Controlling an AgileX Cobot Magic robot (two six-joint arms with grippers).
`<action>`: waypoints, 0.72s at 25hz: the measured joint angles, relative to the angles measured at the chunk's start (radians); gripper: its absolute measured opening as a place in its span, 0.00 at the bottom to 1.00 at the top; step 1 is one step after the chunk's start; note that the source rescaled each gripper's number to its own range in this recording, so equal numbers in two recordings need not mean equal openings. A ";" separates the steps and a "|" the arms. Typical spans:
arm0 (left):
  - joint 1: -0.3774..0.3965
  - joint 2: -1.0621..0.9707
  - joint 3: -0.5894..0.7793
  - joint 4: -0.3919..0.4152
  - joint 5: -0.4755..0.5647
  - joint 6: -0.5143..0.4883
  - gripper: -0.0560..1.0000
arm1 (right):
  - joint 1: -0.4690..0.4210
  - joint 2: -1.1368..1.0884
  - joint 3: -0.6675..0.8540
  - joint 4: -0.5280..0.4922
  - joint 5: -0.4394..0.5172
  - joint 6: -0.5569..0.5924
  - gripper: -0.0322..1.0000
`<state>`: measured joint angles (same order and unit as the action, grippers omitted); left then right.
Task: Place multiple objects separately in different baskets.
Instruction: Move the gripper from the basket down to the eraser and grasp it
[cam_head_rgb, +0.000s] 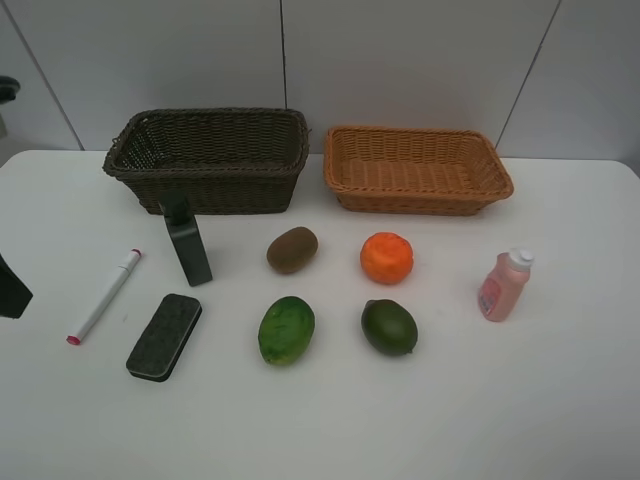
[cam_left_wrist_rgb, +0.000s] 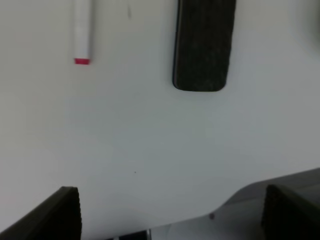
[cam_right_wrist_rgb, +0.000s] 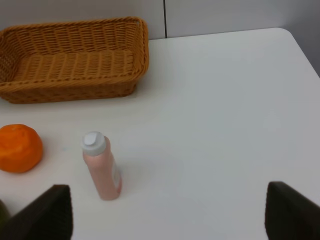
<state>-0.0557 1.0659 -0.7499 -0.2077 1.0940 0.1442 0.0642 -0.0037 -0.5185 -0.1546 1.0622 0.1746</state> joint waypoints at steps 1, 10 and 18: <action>0.000 0.035 -0.008 -0.011 0.007 0.007 0.97 | 0.000 0.000 0.000 0.000 0.000 0.000 0.95; -0.090 0.146 -0.016 -0.049 0.016 0.030 0.97 | 0.000 0.000 0.000 0.000 0.000 0.000 0.95; -0.360 0.224 -0.024 0.013 -0.068 -0.135 0.97 | 0.000 0.000 0.000 0.000 0.000 0.000 0.95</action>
<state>-0.4158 1.2897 -0.7743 -0.1952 1.0265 0.0096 0.0642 -0.0037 -0.5185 -0.1546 1.0622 0.1746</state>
